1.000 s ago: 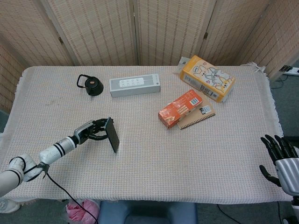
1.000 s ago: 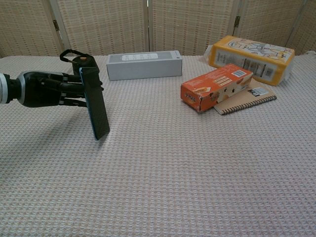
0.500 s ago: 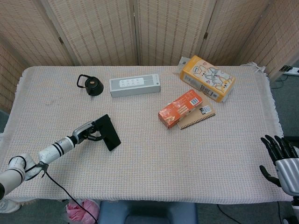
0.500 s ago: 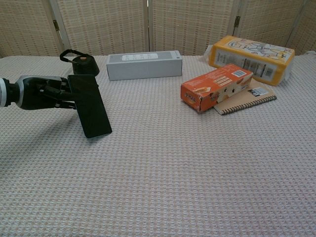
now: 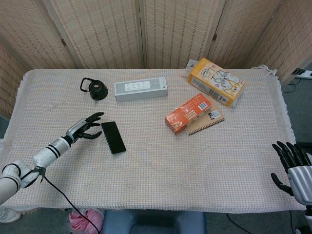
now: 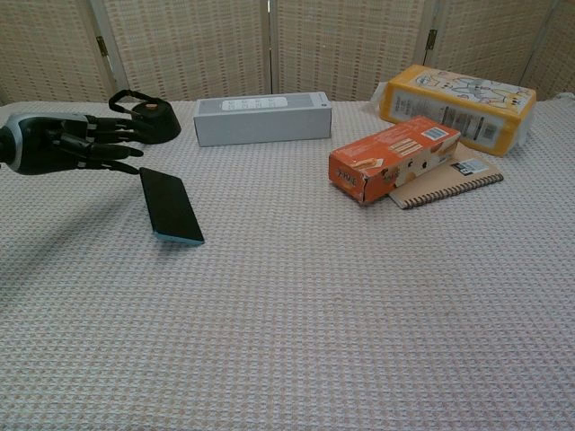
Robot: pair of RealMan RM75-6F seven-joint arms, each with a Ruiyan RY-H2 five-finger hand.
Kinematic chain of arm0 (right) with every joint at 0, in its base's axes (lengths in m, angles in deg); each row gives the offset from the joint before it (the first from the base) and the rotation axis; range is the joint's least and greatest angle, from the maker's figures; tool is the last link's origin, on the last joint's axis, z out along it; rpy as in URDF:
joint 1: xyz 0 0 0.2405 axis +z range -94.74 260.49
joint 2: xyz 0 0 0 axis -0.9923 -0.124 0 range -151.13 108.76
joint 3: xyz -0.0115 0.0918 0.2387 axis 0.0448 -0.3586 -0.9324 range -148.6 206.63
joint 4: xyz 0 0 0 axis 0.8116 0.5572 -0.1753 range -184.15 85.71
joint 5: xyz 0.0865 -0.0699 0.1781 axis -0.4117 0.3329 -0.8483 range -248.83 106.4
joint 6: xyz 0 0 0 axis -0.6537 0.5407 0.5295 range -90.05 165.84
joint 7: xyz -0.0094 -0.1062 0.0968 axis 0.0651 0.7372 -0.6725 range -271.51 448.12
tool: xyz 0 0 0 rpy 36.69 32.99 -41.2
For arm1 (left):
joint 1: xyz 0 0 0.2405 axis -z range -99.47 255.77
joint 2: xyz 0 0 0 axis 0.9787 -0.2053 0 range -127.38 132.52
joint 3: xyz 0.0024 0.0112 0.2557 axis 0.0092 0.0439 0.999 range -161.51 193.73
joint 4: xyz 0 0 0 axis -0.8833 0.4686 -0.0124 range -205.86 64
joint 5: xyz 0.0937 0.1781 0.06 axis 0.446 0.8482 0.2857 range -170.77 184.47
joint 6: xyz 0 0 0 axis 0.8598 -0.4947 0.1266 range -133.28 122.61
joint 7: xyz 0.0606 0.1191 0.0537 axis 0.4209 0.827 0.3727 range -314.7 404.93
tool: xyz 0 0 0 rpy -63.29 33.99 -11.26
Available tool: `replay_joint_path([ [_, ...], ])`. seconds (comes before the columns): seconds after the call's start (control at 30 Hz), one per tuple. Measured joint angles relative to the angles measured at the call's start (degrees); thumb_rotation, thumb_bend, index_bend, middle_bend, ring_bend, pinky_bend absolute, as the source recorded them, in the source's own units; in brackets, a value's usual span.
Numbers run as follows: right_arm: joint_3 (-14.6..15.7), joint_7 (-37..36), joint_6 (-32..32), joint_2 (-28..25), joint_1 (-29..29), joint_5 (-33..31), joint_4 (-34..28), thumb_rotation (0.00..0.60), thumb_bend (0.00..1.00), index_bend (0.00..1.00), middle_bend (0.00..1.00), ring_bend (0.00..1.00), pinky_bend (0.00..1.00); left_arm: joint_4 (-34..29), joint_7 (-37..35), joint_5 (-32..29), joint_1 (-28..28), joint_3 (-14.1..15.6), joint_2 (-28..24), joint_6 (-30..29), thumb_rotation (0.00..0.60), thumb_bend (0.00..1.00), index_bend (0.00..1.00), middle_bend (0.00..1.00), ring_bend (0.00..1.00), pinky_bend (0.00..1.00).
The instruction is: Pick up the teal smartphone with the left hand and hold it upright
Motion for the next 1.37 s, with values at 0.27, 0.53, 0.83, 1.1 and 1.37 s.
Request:
replay_joint_path([
  [0.27, -0.1, 0.4, -0.4, -0.5, -0.3, -0.1, -0.3, 0.6, 0.25, 0.06, 0.08, 0.07, 0.1, -4.0, 17.1, -5.2, -3.2, -3.3, -2.4, -1.5, 0.6, 0.42, 0.14, 0.0, 0.0, 0.14],
  [0.53, -0.3, 0.0, 0.7, -0.2, 0.4, -0.2, -0.1, 0.6, 0.25, 0.06, 0.1, 0.07, 0.1, -14.4, 49.7, -12.6, -8.7, -5.9, -6.0, -6.7, 0.6, 0.42, 0.19, 0.02, 0.0, 0.14],
  [0.83, -0.5, -1.9, 2.2, 0.3, 1.5, -0.5, 0.9, 0.6, 0.25, 0.06, 0.13, 0.07, 0.1, -32.0, 83.2, -21.1, -19.6, -8.5, -10.8, -21.5, 0.6, 0.42, 0.23, 0.06, 0.0, 0.14],
  [1.1, -0.6, -2.5, 3.0, 0.8, 2.0, -0.9, 1.5, 0.6, 0.25, 0.08, 0.14, 0.07, 0.1, -39.2, 95.3, -20.7, -28.5, -8.2, -13.3, -32.4, 0.6, 0.42, 0.24, 0.06, 0.0, 0.14],
  [1.37, -0.5, -3.3, 3.7, 1.5, 2.3, -1.4, 2.1, 0.6, 0.25, 0.08, 0.14, 0.07, 0.1, -42.0, 101.2, -18.5, -33.3, -7.6, -14.2, -36.7, 0.6, 0.42, 0.24, 0.06, 0.0, 0.14],
])
